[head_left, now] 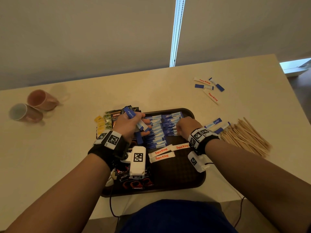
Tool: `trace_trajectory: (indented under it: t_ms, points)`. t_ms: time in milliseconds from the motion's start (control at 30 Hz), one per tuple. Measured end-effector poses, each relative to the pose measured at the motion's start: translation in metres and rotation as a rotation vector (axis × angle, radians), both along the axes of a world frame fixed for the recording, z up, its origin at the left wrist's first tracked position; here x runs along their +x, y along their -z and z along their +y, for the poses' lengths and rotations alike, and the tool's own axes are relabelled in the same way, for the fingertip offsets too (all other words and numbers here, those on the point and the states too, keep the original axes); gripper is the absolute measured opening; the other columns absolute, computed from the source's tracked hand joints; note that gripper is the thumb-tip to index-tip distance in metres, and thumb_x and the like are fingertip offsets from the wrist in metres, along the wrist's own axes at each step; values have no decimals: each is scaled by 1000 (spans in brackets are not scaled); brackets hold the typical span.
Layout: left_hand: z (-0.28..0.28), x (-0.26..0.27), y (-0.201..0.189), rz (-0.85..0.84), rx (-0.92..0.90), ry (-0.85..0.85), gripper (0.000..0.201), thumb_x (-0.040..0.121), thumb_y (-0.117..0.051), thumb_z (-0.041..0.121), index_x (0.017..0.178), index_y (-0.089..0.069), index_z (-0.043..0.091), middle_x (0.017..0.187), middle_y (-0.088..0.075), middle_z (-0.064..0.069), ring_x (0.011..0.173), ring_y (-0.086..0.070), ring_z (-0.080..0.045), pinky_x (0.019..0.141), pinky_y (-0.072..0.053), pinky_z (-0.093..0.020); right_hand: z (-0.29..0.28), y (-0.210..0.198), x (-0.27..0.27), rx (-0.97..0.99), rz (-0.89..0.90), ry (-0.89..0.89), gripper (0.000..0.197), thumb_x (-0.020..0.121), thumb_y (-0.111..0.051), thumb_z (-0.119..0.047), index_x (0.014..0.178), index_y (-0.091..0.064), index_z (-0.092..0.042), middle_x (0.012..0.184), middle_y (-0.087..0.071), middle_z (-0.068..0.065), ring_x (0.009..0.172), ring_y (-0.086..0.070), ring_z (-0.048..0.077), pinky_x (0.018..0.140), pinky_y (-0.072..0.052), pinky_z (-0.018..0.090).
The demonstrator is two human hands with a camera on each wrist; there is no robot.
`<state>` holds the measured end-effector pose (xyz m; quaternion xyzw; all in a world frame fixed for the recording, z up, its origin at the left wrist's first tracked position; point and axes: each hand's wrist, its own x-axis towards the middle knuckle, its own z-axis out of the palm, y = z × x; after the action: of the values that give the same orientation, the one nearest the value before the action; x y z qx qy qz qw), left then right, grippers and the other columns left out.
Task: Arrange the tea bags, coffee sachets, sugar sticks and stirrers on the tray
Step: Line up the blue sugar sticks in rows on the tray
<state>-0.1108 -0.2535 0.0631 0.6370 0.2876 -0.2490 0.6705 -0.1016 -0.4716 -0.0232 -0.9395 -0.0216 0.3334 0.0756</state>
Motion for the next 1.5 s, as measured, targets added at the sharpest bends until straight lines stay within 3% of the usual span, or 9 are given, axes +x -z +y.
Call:
trace_trajectory:
  t_ms: [267, 467, 600, 767, 933, 1100, 1233, 1400, 1500]
  points:
    - [-5, 0, -2, 68, -133, -44, 19, 104, -50, 21, 100, -59, 4, 92, -70, -16, 78, -72, -30, 69, -62, -45, -2, -10, 4, 106, -78, 40, 21, 95, -60, -29, 93, -72, -11, 91, -68, 7, 87, -65, 24, 84, -55, 37]
    - [-9, 7, -5, 143, -288, -77, 19, 104, -46, 16, 105, -59, 2, 97, -68, -19, 88, -69, -35, 80, -59, -52, 20, -59, 9, 635, -252, 176, 44, 96, -55, -48, 75, -72, -13, 66, -66, 1, 60, -57, 16, 58, -41, 29]
    - [-12, 9, -5, 94, -301, -20, 20, 104, -39, 2, 109, -58, 4, 104, -67, -21, 93, -69, -33, 82, -60, -50, 31, -72, 9, 759, -279, 181, 27, 87, -70, -45, 85, -74, -19, 72, -68, -10, 65, -59, 3, 60, -45, 15]
    - [-13, 8, -3, 29, -268, 68, 26, 104, -43, 5, 126, -58, 6, 115, -69, -18, 94, -73, -25, 75, -63, -38, 37, -69, 10, 783, -339, 173, 18, 81, -80, -33, 85, -72, -18, 83, -65, -8, 67, -54, 0, 62, -41, 13]
    - [-11, 6, 0, 5, -230, 97, 26, 102, -49, 4, 125, -60, 6, 103, -74, -13, 86, -73, -25, 71, -62, -35, 37, -74, 9, 778, -317, 158, 11, 83, -78, -27, 85, -76, -16, 85, -64, -7, 69, -54, 4, 63, -43, 16]
    - [-10, 5, 0, 14, -265, 114, 28, 100, -47, -4, 118, -64, 9, 103, -74, -13, 91, -72, -25, 77, -63, -36, 35, -70, 12, 745, -296, 182, 9, 83, -78, -24, 83, -75, -15, 79, -62, -11, 66, -55, 5, 63, -45, 21]
    - [-13, 6, -1, -6, -261, 67, 33, 100, -42, -8, 117, -65, 9, 95, -72, -11, 77, -72, -18, 71, -62, -30, 33, -63, 10, 826, -273, 281, 7, 82, -78, -20, 81, -74, -15, 71, -67, -9, 62, -58, 4, 62, -49, 24]
    - [-15, 9, -1, 31, -205, -44, 21, 101, -45, -6, 109, -62, 1, 97, -72, -14, 84, -71, -26, 72, -63, -33, 32, -64, 8, 996, -131, 468, 8, 85, -75, -7, 86, -69, -2, 78, -73, 16, 65, -72, 26, 66, -62, 42]
    - [-16, 8, -5, 71, -205, -64, 17, 99, -50, -7, 99, -64, 4, 91, -72, -15, 82, -70, -28, 66, -63, -34, 34, -68, 7, 1070, -50, 522, 12, 86, -72, -3, 91, -66, 6, 83, -72, 24, 71, -74, 32, 68, -62, 46]
